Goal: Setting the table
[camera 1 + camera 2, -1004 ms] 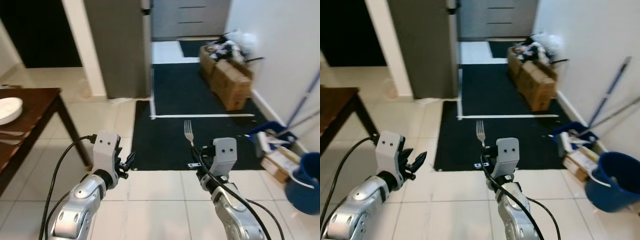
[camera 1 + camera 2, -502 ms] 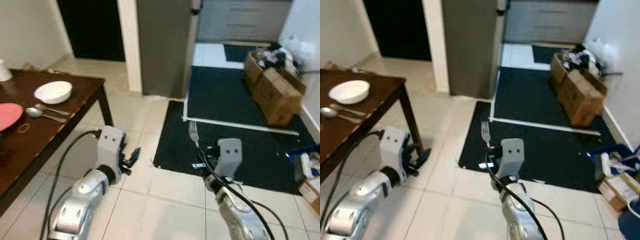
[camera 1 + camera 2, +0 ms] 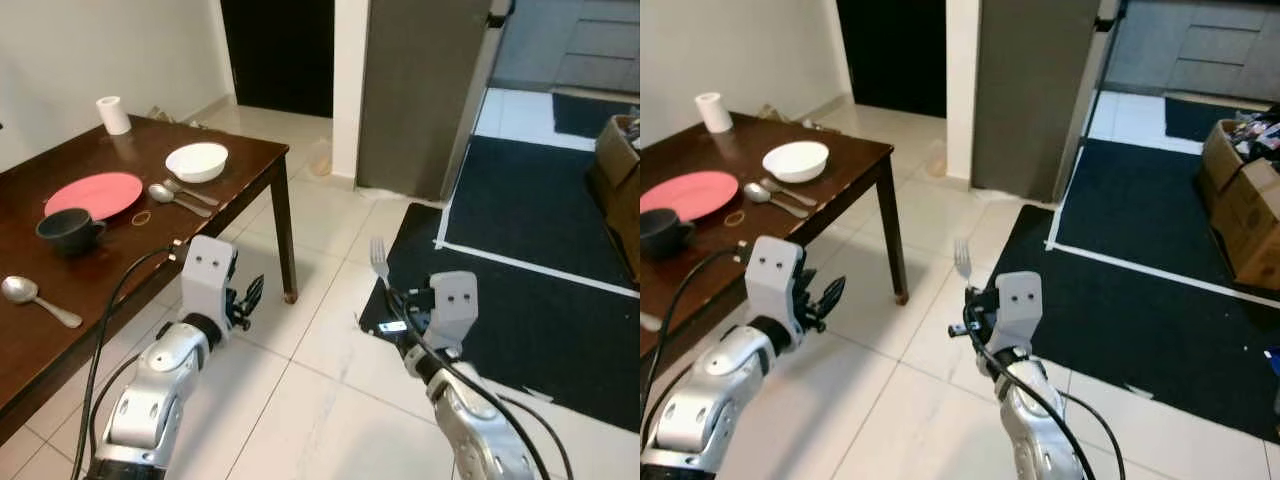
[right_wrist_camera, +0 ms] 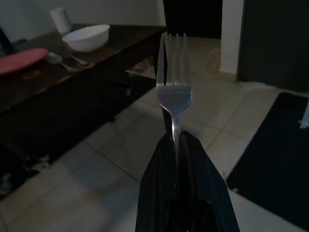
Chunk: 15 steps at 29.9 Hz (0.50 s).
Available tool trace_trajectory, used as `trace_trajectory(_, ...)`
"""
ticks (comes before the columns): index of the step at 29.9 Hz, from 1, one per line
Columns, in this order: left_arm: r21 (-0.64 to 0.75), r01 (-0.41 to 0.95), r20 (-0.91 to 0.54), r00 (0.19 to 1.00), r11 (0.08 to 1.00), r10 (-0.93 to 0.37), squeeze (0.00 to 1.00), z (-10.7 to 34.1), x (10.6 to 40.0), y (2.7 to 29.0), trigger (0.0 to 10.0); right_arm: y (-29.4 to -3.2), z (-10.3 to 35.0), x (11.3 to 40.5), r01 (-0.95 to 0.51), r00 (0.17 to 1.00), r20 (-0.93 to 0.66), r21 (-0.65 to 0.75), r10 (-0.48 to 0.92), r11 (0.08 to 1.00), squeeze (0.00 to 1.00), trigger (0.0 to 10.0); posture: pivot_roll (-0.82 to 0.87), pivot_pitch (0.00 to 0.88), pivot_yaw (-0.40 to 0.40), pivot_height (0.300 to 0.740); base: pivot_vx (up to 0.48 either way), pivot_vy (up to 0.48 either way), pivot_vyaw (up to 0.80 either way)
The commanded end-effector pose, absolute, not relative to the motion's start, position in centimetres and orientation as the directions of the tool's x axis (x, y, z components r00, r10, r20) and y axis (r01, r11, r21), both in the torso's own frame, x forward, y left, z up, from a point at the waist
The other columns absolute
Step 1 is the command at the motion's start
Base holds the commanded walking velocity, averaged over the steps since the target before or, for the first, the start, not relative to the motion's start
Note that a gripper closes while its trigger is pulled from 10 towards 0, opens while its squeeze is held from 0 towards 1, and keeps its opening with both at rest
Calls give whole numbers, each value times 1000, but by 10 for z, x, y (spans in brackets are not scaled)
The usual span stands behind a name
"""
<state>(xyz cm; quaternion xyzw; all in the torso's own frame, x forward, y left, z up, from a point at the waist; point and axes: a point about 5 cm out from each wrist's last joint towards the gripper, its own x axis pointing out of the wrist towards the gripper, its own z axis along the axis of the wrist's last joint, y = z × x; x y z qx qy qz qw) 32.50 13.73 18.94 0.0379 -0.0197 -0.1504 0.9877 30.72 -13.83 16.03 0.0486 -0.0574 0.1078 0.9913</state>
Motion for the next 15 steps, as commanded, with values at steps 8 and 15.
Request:
trace_trajectory(8,89,267,2,963,960,-268,0,182,325,144,10000,-131,156,306,-244,966,110,97,234,965,0,10000,56,40,98,740,0,0,788)
trace_trajectory(15,89,264,-1,964,960,-265,0,182,325,144,10000,-131,155,306,-244,966,108,97,234,965,0,10000,55,42,97,740,0,0,788)
